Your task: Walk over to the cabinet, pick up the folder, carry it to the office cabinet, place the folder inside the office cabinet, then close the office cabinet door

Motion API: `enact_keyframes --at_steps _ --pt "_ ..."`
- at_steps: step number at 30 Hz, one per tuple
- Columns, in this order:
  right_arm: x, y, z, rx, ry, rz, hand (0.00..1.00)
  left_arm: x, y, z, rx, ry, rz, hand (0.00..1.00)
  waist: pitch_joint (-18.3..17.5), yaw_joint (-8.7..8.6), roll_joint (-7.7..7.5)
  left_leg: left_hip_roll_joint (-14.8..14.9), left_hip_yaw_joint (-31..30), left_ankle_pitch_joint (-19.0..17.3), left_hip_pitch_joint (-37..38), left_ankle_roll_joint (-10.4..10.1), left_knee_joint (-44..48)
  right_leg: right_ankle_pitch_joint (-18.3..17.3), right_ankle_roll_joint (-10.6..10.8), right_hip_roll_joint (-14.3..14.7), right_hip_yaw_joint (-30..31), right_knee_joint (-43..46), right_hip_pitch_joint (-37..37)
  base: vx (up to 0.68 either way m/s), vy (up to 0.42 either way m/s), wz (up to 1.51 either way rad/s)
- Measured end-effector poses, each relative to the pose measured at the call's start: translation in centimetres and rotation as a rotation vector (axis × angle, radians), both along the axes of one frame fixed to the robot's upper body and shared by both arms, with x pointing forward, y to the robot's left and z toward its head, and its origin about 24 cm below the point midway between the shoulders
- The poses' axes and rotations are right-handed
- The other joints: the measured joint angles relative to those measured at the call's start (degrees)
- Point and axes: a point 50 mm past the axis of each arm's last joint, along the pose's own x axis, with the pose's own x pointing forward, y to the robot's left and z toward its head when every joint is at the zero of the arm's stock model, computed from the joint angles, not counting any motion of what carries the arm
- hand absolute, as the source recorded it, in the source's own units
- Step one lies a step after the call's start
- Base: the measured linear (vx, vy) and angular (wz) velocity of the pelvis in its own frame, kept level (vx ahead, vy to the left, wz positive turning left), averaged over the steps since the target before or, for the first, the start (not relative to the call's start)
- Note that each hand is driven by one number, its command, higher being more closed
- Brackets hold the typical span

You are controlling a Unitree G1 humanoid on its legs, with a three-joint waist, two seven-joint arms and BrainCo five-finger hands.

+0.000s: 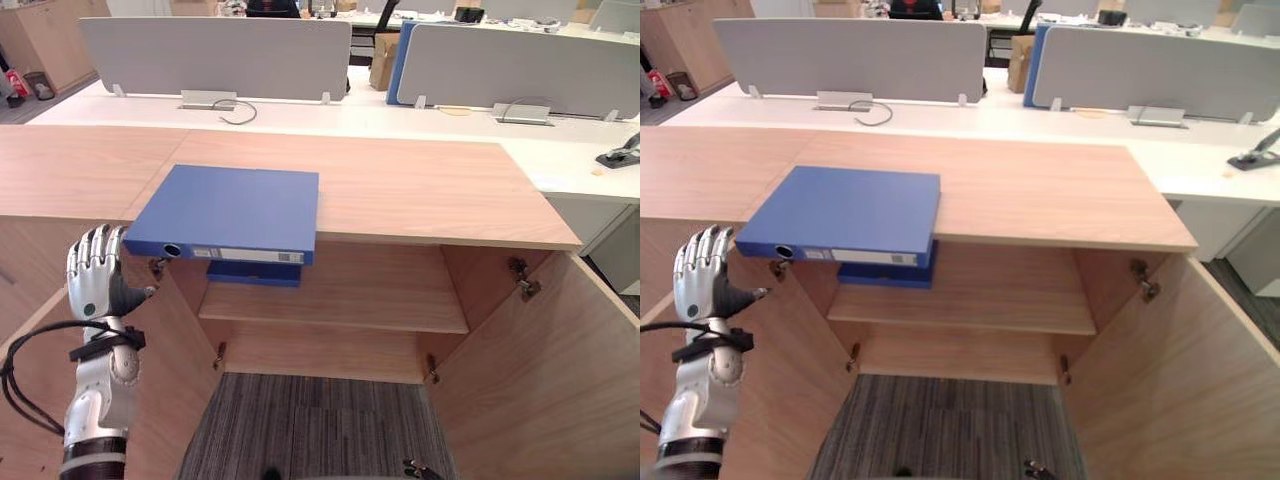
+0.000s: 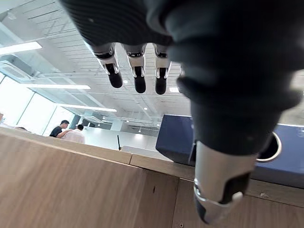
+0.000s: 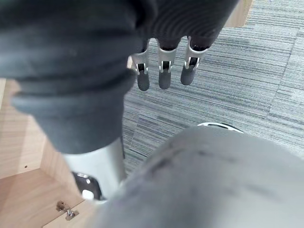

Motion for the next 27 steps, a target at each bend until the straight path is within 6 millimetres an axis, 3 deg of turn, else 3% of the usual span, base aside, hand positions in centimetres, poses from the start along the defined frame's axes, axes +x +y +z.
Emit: enact_keyframes --at_steps 5,13,27 --pt "0.1 0.1 0.1 0.004 -0.014 0.015 0.00 1.3 0.0 0.7 0.033 0.002 -0.017 0.00 0.0 -0.96 0.20 0.3 0.3 0.0 0.2 -0.1 0.0 0.0 0.0 0.2 0.2 0.0 -0.1 -0.07 -0.007 -0.05" --pt "0.2 0.1 0.1 0.003 -0.018 0.018 0.00 2.0 0.3 2.5 0.074 -0.058 -0.011 0.00 0.0 -1.08 0.22 0.4 1.4 0.0 0.5 -0.1 0.0 0.1 0.0 0.3 1.6 -0.1 -0.3 -0.03 -0.001 -0.07" --pt "0.2 0.1 0.1 -0.007 -0.024 0.046 0.00 3.0 -1.6 2.4 0.171 -0.012 -0.137 0.00 -0.2 -1.25 0.48 0.5 1.9 -0.1 1.0 -0.2 -0.1 0.2 0.0 0.5 2.0 0.2 -0.3 -0.04 -0.003 -0.02"
